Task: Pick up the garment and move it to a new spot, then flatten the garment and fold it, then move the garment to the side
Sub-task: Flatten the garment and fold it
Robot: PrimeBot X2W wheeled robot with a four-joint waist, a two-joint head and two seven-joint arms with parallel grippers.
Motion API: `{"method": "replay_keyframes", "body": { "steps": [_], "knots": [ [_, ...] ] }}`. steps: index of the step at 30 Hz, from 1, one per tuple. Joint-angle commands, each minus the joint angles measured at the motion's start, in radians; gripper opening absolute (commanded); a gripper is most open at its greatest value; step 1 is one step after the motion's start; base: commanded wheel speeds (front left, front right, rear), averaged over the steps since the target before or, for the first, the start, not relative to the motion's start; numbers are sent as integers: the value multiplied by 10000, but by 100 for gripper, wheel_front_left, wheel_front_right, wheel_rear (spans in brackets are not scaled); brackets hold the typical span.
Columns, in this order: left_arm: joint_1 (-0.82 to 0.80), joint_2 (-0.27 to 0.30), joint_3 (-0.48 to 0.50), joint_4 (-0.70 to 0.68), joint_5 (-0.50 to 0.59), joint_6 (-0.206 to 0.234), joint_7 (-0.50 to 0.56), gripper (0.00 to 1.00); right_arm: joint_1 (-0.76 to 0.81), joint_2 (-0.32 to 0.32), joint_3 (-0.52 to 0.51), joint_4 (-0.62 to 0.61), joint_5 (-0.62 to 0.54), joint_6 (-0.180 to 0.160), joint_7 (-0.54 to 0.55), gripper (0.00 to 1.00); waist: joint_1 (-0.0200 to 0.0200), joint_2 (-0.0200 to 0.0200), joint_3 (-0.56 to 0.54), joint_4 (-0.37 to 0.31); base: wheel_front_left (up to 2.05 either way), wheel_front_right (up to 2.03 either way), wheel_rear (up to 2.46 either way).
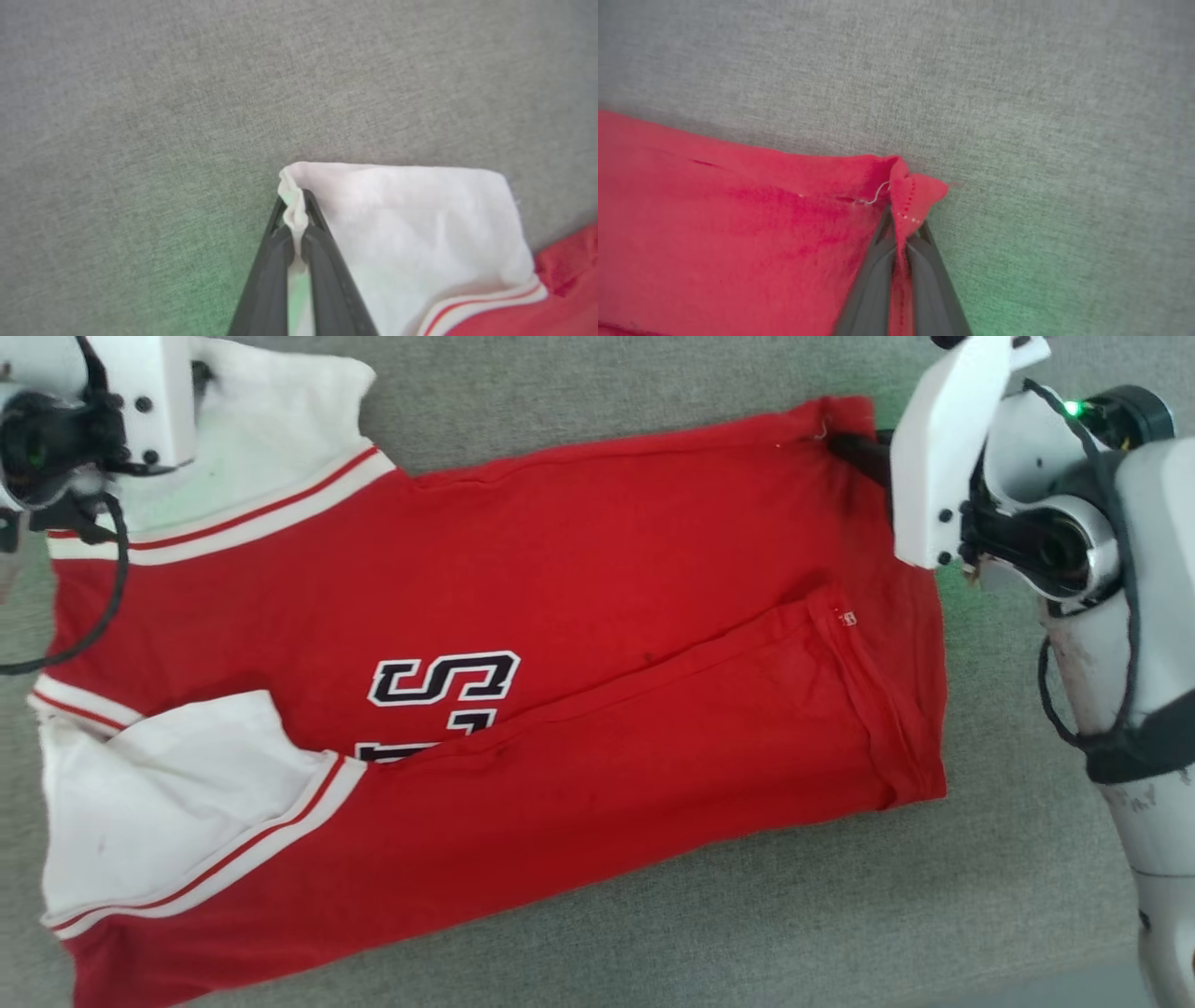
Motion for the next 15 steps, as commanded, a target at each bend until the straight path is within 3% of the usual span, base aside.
{"method": "replay_keyframes", "body": {
  "steps": [1,9,15],
  "knots": [
    [139,-47,24,-52,-118,-108,-66,0,459,-81,45,60,113,-4,-79,0,0,0,-243,198,0,0,0],
    [532,327,204,-1097,-467,-314,-88,0,1388,-981,-168,-1307,265,-4,-976,0,0,0,-1118,717,0,0,0],
    [1517,1227,180,-2981,-597,109,38,0,2645,-1490,-564,-2535,228,-4,-1380,0,0,0,-1750,1066,0,0,0]
  ]
}}
